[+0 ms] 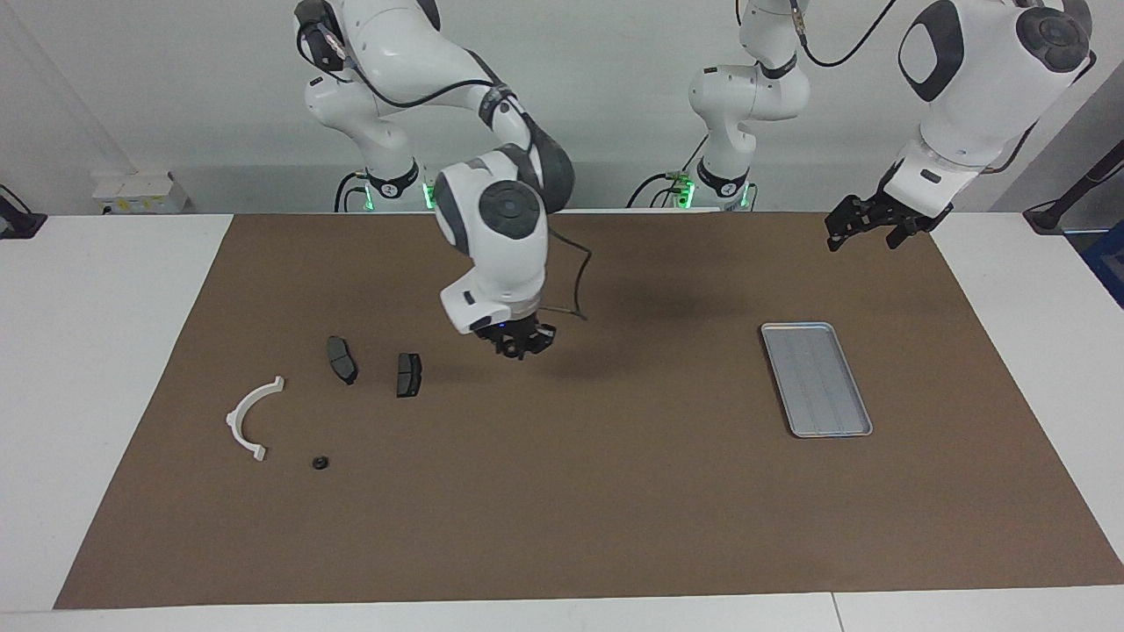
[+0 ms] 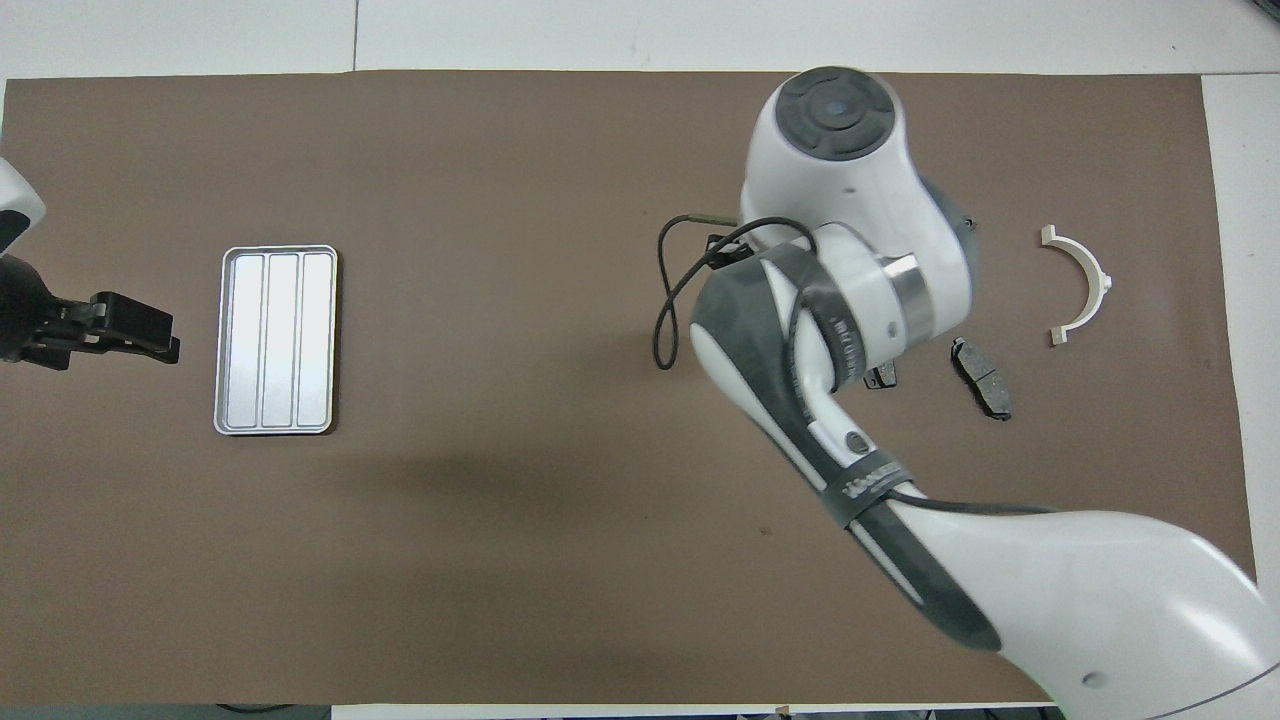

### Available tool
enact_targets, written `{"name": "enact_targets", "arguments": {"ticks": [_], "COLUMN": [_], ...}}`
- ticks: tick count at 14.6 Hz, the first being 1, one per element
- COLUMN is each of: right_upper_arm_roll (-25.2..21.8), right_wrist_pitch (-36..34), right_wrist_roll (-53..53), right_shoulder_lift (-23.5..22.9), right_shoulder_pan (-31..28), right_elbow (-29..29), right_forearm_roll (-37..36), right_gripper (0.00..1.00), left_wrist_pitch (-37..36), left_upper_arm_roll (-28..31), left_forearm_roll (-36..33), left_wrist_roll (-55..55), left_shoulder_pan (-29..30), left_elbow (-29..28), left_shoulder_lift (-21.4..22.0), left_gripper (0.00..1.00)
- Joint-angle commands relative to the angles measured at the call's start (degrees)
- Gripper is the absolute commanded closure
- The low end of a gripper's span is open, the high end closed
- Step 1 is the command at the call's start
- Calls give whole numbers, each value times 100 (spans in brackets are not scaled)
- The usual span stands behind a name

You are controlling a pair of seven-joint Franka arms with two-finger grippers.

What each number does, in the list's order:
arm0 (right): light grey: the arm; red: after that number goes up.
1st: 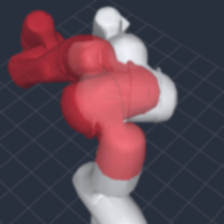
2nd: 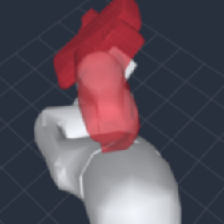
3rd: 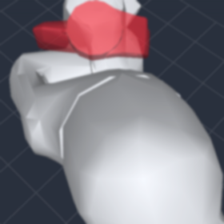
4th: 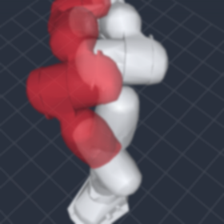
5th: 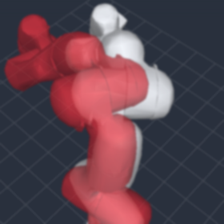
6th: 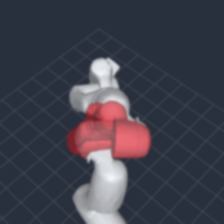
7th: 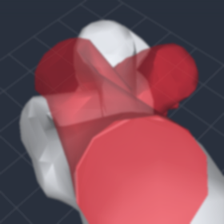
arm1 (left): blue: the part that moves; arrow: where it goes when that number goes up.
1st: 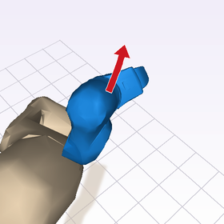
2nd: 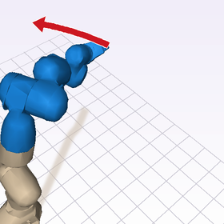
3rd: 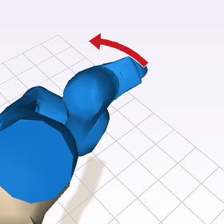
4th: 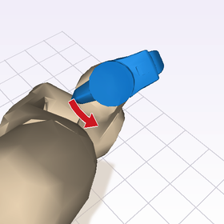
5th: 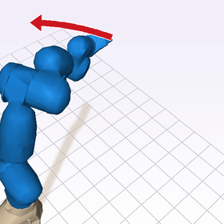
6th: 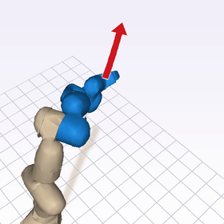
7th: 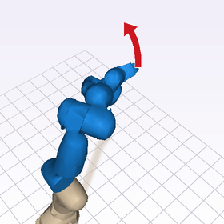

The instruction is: Place bearing gear from tray to pile

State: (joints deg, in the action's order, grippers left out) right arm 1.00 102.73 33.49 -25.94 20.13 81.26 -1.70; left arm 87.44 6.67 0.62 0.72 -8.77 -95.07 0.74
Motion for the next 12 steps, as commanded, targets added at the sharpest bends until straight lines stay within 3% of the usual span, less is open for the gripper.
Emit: {"name": "enact_targets", "arguments": {"ticks": [1,4,7,12], "right_upper_arm_roll": [85,76,76,76], "right_wrist_pitch": [604,1529,1960,2532], "right_wrist_roll": [-1401,-2319,-2338,-2487], "right_shoulder_lift": [-69,-86,-455,-799], "right_shoulder_pan": [-735,-1256,-1467,-1635], "right_elbow": [265,890,909,918], "right_forearm_roll": [-129,-147,-593,-665], "right_gripper": [100,100,100,100], "left_wrist_pitch": [71,71,71,71], "left_upper_arm_roll": [54,54,62,62], "left_forearm_roll": [70,61,61,61], "left_wrist_roll": [-20,-11,-20,-20], "left_shoulder_pan": [-63,-72,-64,-55], "left_elbow": [-169,-196,-178,-178], "left_shoulder_lift": [155,164,181,208], "left_gripper": [0,0,0,0]}}
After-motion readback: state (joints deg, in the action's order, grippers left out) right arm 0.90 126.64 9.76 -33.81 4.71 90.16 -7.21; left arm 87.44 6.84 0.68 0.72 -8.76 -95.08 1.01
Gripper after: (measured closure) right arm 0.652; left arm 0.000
